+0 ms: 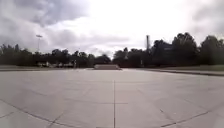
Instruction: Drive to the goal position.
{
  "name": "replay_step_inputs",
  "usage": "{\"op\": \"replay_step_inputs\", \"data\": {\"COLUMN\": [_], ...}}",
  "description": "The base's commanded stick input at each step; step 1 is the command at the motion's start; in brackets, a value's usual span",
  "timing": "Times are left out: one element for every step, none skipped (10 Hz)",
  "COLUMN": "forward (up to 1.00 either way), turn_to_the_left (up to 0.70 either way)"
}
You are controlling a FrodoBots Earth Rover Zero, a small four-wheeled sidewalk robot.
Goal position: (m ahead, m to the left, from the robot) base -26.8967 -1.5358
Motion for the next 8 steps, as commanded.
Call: {"op": "replay_step_inputs", "data": {"forward": [0.70, 0.70, 0.70, 0.70, 0.70, 0.70, 0.70, 0.70], "turn_to_the_left": [0.00, 0.00, 0.00, 0.00, 0.00, 0.00, 0.00, 0.00]}}
